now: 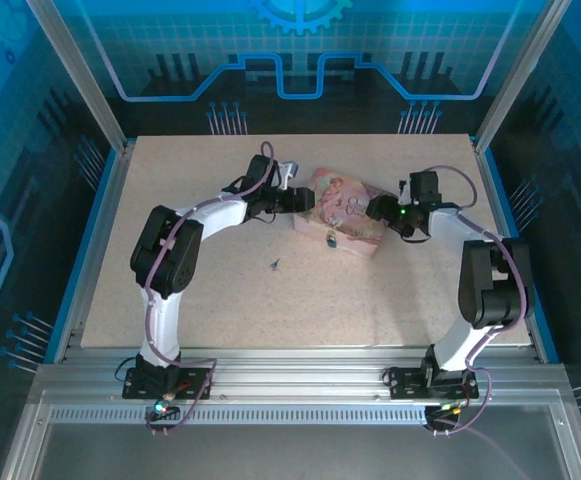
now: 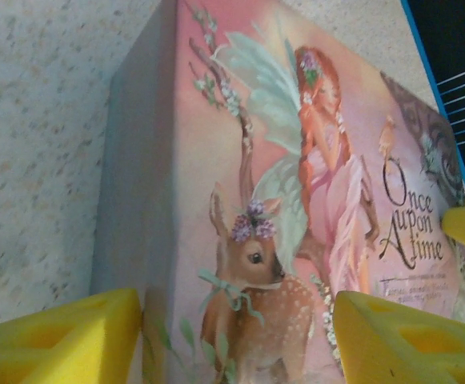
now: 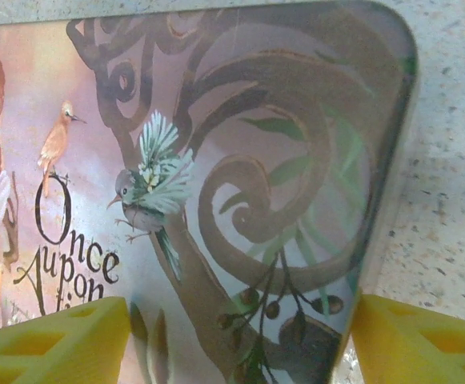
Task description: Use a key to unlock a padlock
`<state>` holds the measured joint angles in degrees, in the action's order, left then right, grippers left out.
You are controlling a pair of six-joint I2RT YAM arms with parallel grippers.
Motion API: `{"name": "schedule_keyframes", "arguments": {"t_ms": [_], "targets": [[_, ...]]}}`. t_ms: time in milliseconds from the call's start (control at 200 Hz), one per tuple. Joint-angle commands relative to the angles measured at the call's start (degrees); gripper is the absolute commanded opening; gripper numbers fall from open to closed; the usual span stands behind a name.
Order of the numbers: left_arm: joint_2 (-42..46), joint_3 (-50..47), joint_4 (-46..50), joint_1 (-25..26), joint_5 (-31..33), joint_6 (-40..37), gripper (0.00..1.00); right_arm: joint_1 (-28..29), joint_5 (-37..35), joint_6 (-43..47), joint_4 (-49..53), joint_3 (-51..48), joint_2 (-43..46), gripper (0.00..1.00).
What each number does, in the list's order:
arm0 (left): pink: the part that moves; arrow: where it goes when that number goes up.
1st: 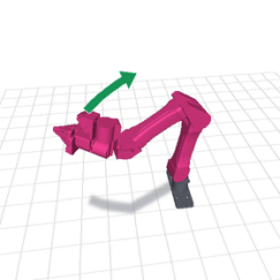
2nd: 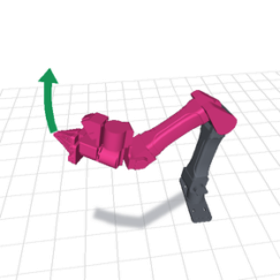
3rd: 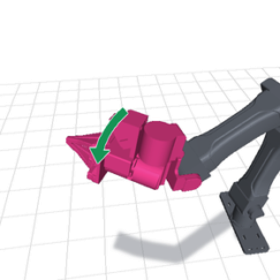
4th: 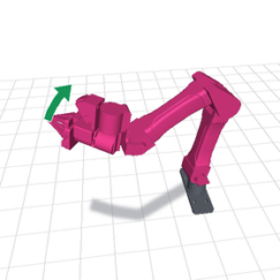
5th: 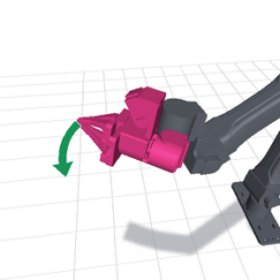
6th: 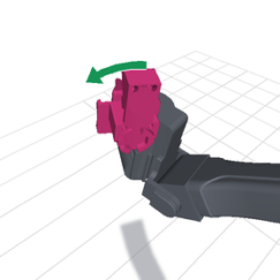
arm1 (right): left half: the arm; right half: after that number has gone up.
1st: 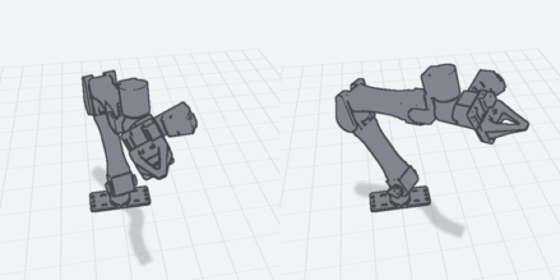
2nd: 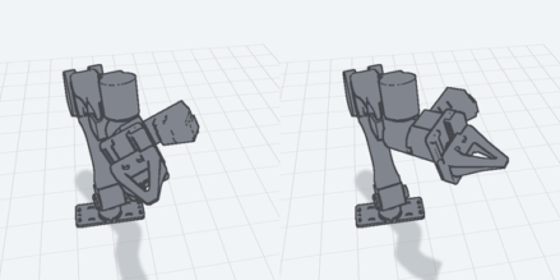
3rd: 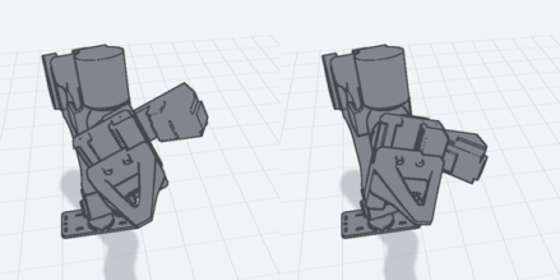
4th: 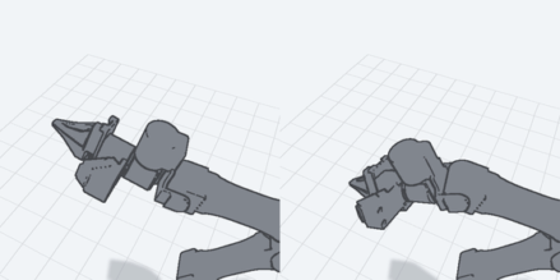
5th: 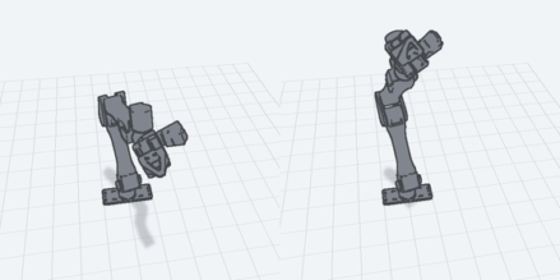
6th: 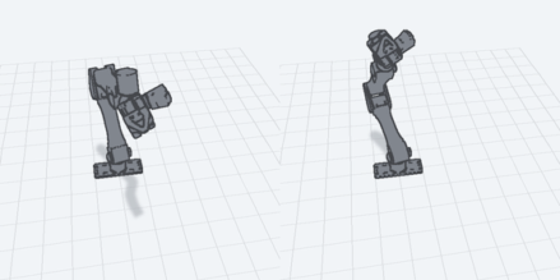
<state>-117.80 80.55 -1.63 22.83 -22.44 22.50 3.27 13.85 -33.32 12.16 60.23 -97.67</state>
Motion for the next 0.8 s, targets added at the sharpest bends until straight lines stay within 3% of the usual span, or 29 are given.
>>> {"name": "schedule_keyframes", "arguments": {"t_ms": [0,345,795], "targets": [[5.3,-4.7,-1.5,0.6,-2.8,0.7,0.65,4.3,2.4,1.9,2.9,3.6,-2.4,0.74],[14.6,-19.7,-7.1,-3.5,1.0,3.1,0.65,10.8,1.1,2.9,5.7,13.7,-9.9,0.76],[18.8,-24.9,-8.5,-5.1,4.5,4.5,0.67,14.1,-0.4,3.9,8.5,22.1,-16.3,0.78]]}}
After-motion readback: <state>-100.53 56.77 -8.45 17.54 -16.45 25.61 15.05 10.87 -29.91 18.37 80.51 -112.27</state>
